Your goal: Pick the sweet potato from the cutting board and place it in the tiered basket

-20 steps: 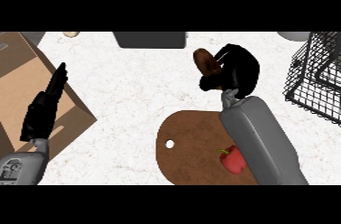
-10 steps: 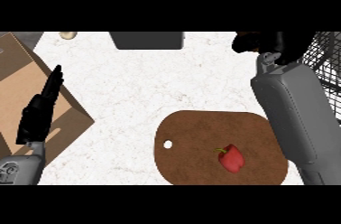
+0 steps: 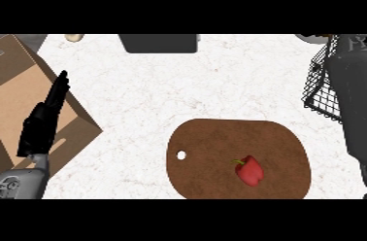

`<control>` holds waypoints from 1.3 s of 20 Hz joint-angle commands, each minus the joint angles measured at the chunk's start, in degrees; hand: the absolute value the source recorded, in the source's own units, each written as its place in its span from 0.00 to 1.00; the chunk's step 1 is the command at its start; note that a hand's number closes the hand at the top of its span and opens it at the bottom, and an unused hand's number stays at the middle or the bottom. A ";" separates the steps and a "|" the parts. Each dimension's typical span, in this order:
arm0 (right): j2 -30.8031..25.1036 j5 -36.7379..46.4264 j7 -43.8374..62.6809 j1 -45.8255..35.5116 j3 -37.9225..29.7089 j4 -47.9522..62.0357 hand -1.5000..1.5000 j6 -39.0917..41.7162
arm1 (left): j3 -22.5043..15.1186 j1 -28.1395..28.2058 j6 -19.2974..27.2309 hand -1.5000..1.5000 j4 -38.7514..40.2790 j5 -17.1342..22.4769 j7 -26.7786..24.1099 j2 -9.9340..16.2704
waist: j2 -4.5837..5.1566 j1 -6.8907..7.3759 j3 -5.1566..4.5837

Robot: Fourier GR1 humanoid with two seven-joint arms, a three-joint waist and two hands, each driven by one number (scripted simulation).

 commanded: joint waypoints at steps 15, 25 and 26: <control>-17.29 9.15 -13.80 0.16 -2.55 23.22 1.00 -1.15 | 0.30 0.48 -0.45 0.50 4.04 -1.53 -1.99 -2.69 | 0.50 0.55 -0.35; -20.43 0.35 -28.94 3.49 -9.72 30.78 1.00 -2.04 | 1.79 3.63 -1.00 0.50 2.24 -1.78 -3.41 -2.67 | 0.43 0.57 -0.32; -19.02 0.35 -28.68 4.25 -9.15 29.57 1.00 -1.99 | 3.08 -0.66 -1.63 0.50 4.46 -1.37 -1.53 -1.71 | 0.38 0.13 -0.33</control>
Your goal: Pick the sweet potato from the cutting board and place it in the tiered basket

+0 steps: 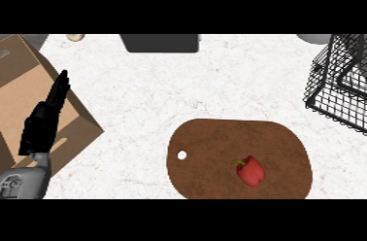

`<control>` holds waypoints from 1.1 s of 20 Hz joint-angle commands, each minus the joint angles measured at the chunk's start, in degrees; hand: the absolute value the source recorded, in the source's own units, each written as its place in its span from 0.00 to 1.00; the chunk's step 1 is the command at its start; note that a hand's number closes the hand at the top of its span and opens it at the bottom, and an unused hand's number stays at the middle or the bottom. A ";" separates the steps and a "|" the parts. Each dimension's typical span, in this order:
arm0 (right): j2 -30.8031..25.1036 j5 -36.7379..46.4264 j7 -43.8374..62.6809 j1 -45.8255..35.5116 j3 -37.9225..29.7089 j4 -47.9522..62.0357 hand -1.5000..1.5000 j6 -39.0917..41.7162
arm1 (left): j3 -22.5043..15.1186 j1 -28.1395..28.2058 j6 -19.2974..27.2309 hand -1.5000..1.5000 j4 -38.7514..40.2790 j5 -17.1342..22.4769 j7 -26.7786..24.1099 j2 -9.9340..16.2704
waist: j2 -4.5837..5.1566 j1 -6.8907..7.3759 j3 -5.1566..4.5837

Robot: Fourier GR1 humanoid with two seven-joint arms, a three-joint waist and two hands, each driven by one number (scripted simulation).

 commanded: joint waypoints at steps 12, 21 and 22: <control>2.82 -12.27 -5.62 2.51 -11.42 10.31 0.00 -4.22 | -0.08 -0.94 -0.38 0.50 -0.63 -1.33 4.32 -1.59 | 0.30 0.08 -0.38; 2.98 -18.92 -12.91 7.08 -17.49 3.44 0.00 -14.90 | 0.13 0.72 0.65 0.50 2.44 -2.69 0.69 -3.08 | 0.15 -0.74 -0.41; 0.02 -19.14 -12.43 2.93 -18.55 7.00 0.00 -14.12 | 2.05 0.22 -2.72 0.50 0.39 -0.48 2.90 0.11 | 0.33 0.20 -0.38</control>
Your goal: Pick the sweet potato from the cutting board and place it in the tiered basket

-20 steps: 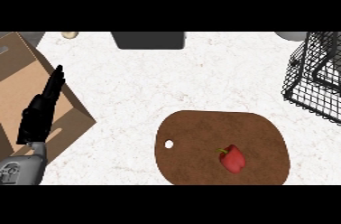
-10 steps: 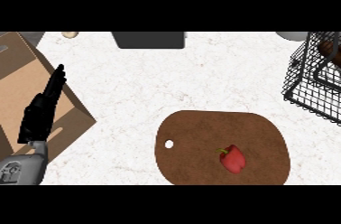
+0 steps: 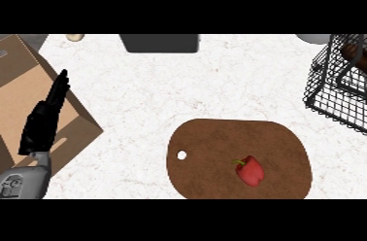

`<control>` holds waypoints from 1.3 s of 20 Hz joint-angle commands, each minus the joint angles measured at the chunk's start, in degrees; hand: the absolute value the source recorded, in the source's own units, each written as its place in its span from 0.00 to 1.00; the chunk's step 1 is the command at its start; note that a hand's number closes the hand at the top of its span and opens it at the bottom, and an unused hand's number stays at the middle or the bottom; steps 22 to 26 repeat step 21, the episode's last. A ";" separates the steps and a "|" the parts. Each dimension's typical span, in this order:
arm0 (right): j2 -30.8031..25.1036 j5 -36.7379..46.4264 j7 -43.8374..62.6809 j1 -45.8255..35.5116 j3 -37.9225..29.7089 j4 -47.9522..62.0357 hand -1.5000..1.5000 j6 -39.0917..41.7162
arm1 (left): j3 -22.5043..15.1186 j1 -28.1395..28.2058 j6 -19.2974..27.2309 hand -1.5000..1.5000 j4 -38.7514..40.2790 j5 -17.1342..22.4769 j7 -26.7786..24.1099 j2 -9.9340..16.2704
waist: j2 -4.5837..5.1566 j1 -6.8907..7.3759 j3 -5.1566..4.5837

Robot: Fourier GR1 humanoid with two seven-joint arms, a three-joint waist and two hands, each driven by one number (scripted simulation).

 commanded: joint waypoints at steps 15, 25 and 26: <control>-5.10 -20.44 11.65 25.71 -17.78 -33.74 0.00 17.85 | 2.62 2.34 -1.43 0.50 2.15 1.50 -1.73 -0.49 | -0.46 -3.33 -0.43; -3.24 -31.33 5.39 40.94 -32.53 -43.44 0.00 25.46 | 1.09 5.06 -0.22 0.50 -2.35 -0.22 0.01 -1.75 | -0.44 -3.14 -0.39; -3.24 -31.33 5.39 40.94 -32.53 -43.44 0.00 25.46 | 1.09 5.06 -0.22 0.50 -2.35 -0.22 0.01 -1.75 | -0.44 -3.14 -0.39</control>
